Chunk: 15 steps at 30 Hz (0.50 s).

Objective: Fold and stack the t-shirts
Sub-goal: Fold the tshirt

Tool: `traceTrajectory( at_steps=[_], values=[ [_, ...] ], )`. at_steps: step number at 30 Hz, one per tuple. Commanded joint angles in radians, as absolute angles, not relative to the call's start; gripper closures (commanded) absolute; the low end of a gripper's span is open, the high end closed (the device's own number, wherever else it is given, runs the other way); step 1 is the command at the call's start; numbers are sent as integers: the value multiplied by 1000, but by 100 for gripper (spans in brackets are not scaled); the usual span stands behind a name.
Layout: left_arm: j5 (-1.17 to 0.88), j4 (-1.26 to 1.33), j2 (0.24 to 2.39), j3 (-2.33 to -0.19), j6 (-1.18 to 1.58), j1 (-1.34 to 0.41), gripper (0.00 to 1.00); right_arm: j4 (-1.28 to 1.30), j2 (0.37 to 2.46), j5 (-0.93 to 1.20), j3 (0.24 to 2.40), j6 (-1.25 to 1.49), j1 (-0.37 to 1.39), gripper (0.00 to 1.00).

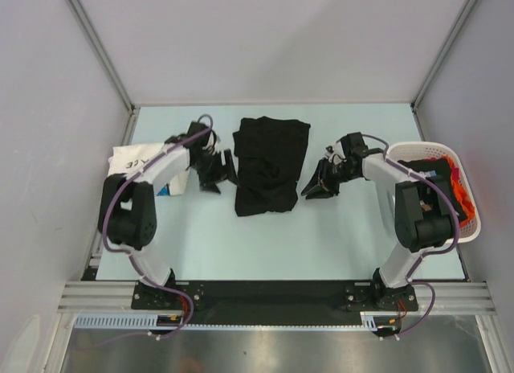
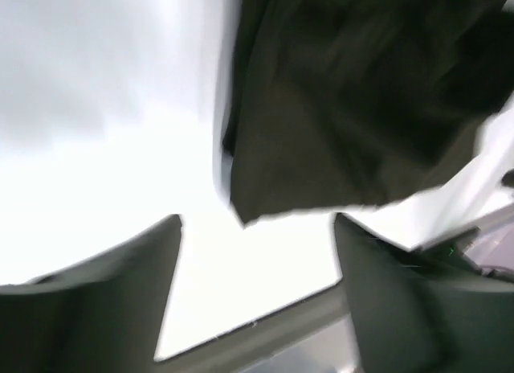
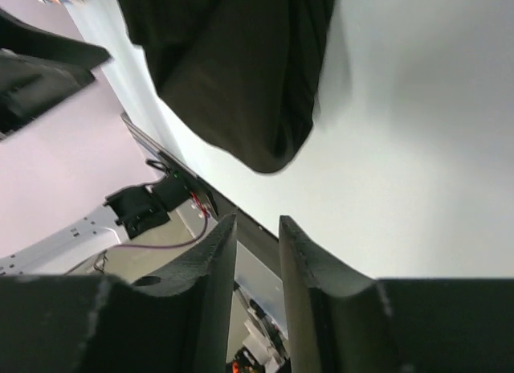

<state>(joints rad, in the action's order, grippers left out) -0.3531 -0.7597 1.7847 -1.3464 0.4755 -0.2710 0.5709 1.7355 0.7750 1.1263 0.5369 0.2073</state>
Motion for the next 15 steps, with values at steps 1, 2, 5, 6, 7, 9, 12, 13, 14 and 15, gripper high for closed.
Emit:
traceTrajectory(
  at_steps=[1,2,5,6,7,9,12,13,14,15],
  values=[
    [-453,-618,1649,-1109,518,-282,0,542,1657,808,1057,555,212,65],
    [-459,-592,1641,-1057,522,-287,0,529,1651,805,1042,569,215,64],
    [-480,-563,1649,-1016,525,-302,0,479,1657,796,1011,595,225,60],
    [-482,-557,1669,-1015,520,-307,1,456,1661,795,1009,604,232,60],
    [-483,-548,1680,-1019,520,-317,0,450,1676,787,1012,609,247,60],
    [-497,-534,1709,-1031,526,-324,0,437,1696,770,1025,611,262,60],
    [-502,-520,1750,-1072,532,-333,0,417,1741,755,1048,620,288,60],
    [-502,-517,1762,-1097,532,-337,0,408,1750,755,1052,626,296,60],
    [-508,-518,1787,-1109,532,-339,0,396,1767,756,1061,633,298,60],
    [-509,-515,1799,-1120,532,-341,1,379,1776,753,1066,641,299,60]
  ],
)
